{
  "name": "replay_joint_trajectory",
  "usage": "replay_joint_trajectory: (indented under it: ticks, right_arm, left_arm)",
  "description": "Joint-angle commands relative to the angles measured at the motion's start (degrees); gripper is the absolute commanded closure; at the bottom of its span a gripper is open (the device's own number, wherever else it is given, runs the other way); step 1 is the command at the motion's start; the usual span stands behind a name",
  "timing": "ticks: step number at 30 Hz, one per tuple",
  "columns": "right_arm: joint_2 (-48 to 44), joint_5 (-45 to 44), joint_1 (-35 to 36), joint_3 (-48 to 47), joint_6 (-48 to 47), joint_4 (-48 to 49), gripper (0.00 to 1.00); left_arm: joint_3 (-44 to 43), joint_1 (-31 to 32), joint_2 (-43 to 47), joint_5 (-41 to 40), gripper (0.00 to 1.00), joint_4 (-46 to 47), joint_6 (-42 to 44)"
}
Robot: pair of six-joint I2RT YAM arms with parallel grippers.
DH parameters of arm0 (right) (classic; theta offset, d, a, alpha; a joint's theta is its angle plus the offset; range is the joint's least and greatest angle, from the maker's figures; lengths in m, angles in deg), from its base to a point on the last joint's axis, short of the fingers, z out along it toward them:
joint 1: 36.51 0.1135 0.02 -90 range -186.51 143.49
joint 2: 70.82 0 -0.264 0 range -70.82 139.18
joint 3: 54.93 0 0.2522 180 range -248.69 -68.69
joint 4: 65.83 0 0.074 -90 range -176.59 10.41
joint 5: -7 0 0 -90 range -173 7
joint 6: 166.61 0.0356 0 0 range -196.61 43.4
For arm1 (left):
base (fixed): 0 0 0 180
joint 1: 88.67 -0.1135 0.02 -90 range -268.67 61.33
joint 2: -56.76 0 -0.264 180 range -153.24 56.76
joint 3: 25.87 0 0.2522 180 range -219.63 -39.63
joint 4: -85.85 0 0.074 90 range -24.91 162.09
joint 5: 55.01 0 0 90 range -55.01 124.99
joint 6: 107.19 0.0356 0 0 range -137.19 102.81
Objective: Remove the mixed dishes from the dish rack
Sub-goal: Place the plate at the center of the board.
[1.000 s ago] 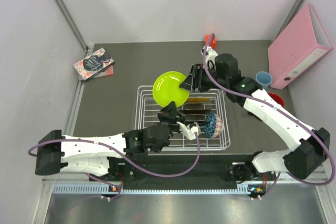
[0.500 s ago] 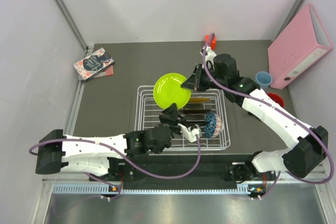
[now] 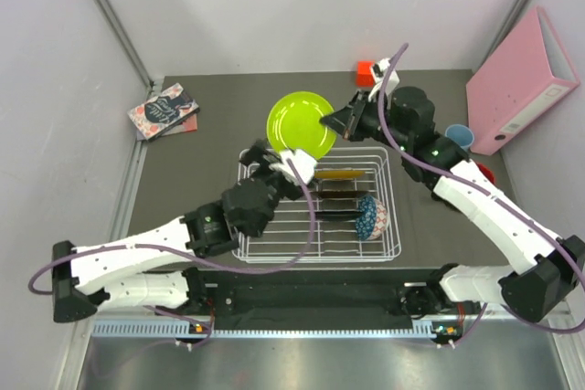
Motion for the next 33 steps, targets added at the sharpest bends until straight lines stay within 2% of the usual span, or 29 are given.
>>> replay_joint_trajectory:
  ticks: [1, 6, 11, 15, 18, 19, 20, 21, 22, 23, 25, 26, 27, 29, 30, 31, 33]
  right_arm:
    - [2.57, 1.72, -0.33, -3.0, -0.74, 2.91, 1.0]
    - [3.55, 2.69, -0.24, -1.77, 0.14, 6.08, 1.0]
    - [1.1, -1.43, -0.33, 0.07, -0.47, 8.1, 1.0]
    - [-2.86, -5.83, -0.51, 2.79, -1.62, 9.6, 1.0]
    - [-5.58, -8.28, -0.6, 5.25, -1.8, 10.13, 1.0]
    - [-6.81, -8.82, -0.6, 5.79, -1.88, 10.21, 1.0]
    - [-7.34, -9.26, -0.6, 6.4, -2.06, 10.48, 1.0]
    - [-7.87, -9.79, -0.68, 7.1, -2.23, 10.48, 1.0]
    - [-8.66, -10.23, -0.77, 7.28, -2.67, 10.13, 1.0]
    - [-9.19, -11.01, -0.77, 7.37, -3.02, 9.78, 1.0]
    - [-10.42, -11.63, -0.86, 7.81, -3.73, 8.99, 1.0]
    - [-10.69, -11.64, -1.12, 8.07, -4.16, 8.9, 1.0]
    - [-10.95, -11.55, -1.21, 8.69, -4.26, 8.9, 1.0]
    - [-10.43, -10.33, -1.65, 9.22, -4.17, 9.68, 1.0]
    - [-9.9, -9.8, -1.74, 9.65, -4.0, 10.12, 1.0]
    - [-9.72, -9.36, -1.83, 9.92, -3.56, 10.47, 1.0]
    - [-8.76, -8.74, -1.91, 10.36, -3.29, 12.41, 1.0]
  left_arm:
    - [-7.81, -8.55, 5.04, -1.71, 0.01, -8.56, -23.57]
    - [-8.44, -15.32, 8.99, -1.71, 0.01, -13.77, -35.54]
    - [-7.2, -19.1, 13.21, -1.36, 0.01, -15.34, -44.66]
    - [-8.17, -24.55, 12.69, 4.25, 0.01, -19.91, -54.95]
    - [-10.89, -33.15, 7.61, 20.48, 0.01, -23.6, -63.39]
    - [-12.55, -35.96, 5.59, 31.23, 0.01, -24.31, -65.41]
    - [-12.91, -42.16, 1.48, 37.86, 0.01, -24.4, -69.61]
    - [-13.0, -45.1, -0.39, 42.98, 0.01, -24.23, -72.0]
    - [-11.44, -47.56, -2.67, 47.81, 0.01, -22.66, -74.55]
    - [-9.6, -51.16, -2.87, 55.78, 0.01, -16.03, -79.36]
    - [-3.9, -53.64, -3.04, 61.19, 0.01, -7.74, -85.09]
    - [-2.47, -55.31, -3.66, 65.83, 0.01, -4.4, -91.12]
    - [-1.15, -55.93, -4.62, 69.27, 0.01, 5.21, -94.14]
    - [2.28, -56.29, -8.92, 76.38, 0.01, 15.44, -103.16]
    - [3.33, -56.29, -10.67, 78.6, 0.01, 25.16, -106.18]
    - [4.91, -56.29, -14.0, 80.45, 0.01, 30.13, -109.0]
    - [5.45, -56.03, -16.05, 81.79, 0.01, 34.56, -113.15]
